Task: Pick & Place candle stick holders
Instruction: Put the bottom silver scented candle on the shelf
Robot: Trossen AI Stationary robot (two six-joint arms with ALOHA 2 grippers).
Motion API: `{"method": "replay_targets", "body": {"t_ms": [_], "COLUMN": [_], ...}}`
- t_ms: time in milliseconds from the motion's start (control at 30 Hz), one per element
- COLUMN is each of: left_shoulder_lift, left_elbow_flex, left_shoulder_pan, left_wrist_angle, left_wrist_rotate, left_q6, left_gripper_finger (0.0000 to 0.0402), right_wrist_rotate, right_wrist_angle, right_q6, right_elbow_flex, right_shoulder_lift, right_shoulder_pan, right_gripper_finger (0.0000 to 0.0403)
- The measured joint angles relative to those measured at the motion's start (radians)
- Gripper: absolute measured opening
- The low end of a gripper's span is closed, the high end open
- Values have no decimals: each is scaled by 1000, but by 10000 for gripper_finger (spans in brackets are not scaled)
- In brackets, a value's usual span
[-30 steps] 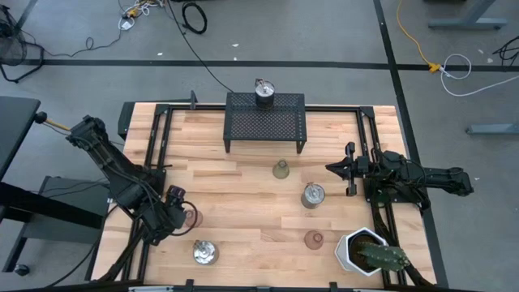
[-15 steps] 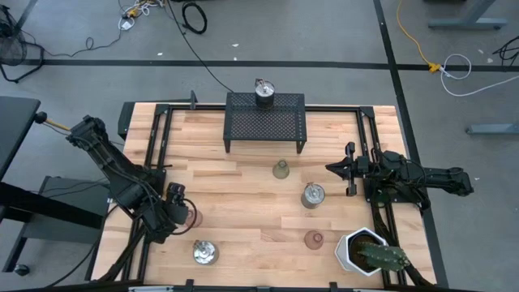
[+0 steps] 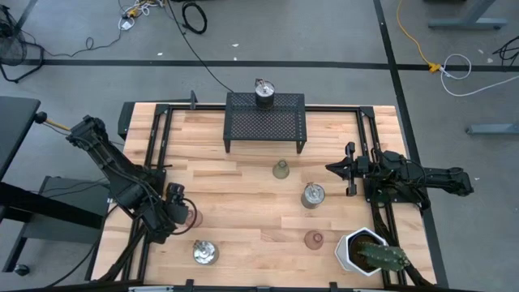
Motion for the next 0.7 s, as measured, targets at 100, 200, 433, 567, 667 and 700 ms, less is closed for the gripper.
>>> {"method": "replay_targets", "body": {"t_ms": [100, 200, 433, 567, 667, 700], "left_shoulder_lift": [0, 0, 0, 0, 0, 0], "left_elbow_flex": [0, 0, 0, 0, 0, 0], "left_shoulder_pan": [0, 0, 0, 0, 0, 0], "left_wrist_angle": [0, 6, 11, 12, 12, 14], "left_wrist_rotate": [-1, -9, -20, -22, -22, -22], "left_q6": [-13, 4, 138, 163, 154, 152], "left_gripper_finger": [339, 339, 339, 339, 339, 339], "right_wrist_rotate": [0, 0, 0, 0, 0, 0], "right_wrist_angle": [0, 0, 0, 0, 0, 0], "right_q6": [0, 0, 0, 0, 0, 0], "right_elbow_flex": [0, 0, 0, 0, 0, 0], "right_shoulder_lift": [0, 0, 0, 0, 0, 0], "right_shoulder_pan": [0, 0, 0, 0, 0, 0], "right_gripper_finger": [20, 20, 20, 20, 20, 20]}}
